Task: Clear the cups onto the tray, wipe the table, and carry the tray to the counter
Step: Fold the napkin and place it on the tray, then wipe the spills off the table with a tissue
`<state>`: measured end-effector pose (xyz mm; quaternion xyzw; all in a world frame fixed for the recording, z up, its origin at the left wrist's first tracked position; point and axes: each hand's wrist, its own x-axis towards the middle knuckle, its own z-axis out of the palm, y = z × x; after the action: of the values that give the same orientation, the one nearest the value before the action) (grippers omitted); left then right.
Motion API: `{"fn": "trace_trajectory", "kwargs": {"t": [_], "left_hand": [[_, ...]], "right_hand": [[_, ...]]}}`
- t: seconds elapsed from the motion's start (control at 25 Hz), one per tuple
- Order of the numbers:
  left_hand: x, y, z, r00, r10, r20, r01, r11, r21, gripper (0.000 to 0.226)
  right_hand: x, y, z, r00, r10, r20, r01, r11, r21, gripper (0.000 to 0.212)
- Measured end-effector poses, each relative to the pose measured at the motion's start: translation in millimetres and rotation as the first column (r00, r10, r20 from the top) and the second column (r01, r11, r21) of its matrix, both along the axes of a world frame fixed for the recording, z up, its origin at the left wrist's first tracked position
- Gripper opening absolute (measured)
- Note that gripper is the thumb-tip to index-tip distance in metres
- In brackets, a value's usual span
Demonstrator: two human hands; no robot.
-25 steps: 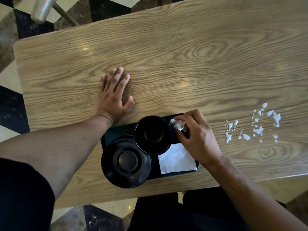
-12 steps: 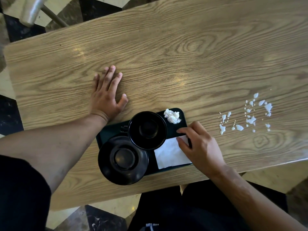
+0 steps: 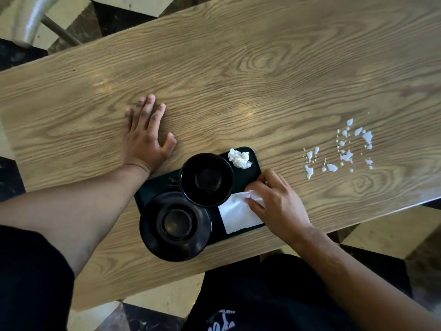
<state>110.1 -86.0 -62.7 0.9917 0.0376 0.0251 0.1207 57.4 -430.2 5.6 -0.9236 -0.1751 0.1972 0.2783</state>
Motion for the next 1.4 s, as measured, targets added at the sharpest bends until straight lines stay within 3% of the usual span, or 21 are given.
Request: {"fn": "trace_trajectory", "kwargs": {"t": [0.2,0.36,0.48,0.6,0.76,0.92,1.12,1.24,1.4], "left_hand": [[-1,-1,-3,1.0,0.002,0.01,-0.002,1.0,-0.001,0.073],[2,-1,-2,1.0,-0.012,0.005,0.012,1.0,0.017,0.074],[0,0,-2,1.0,-0.002,-0.02,0.002,1.0,0.025,0.076],[1,-1,-3,1.0,-0.005,-0.029,0.006,0.999,0.033,0.075],[4,-5,4,0.998,-0.003,-0.064,0.007,0.998,0.06,0.072],[43,-22,30,0.989,0.112,-0.093,-0.106,0.992,0.072,0.063],[121,-96,44,0.99,-0.101,-0.098,0.103,0.995,0.016,0.063],[154,-170,40,0.946,-0.282,-0.161,0.281,0.959,-0.03,0.074],[167,-241,18,0.883,-0.421,-0.206,0.421,0.906,-0.045,0.088]], "right_hand": [[-4,-2,5,0.999,-0.036,0.008,0.036,0.999,0.007,0.008],[-17,-15,20,0.969,-0.244,-0.029,0.246,0.963,0.11,0.008],[-27,-32,29,0.868,-0.475,-0.148,0.493,0.861,0.125,0.008],[-33,-50,37,0.7,-0.652,-0.293,0.702,0.703,0.112,0.009],[-34,-77,40,0.607,-0.73,-0.313,0.788,0.605,0.118,0.014],[-26,-108,42,0.52,-0.792,-0.319,0.853,0.502,0.143,0.009],[2,-153,38,0.393,-0.846,-0.36,0.918,0.339,0.206,0.006],[25,-179,34,0.331,-0.87,-0.365,0.939,0.267,0.215,0.005],[61,-213,19,0.174,-0.896,-0.409,0.961,0.064,0.268,0.004]]}}
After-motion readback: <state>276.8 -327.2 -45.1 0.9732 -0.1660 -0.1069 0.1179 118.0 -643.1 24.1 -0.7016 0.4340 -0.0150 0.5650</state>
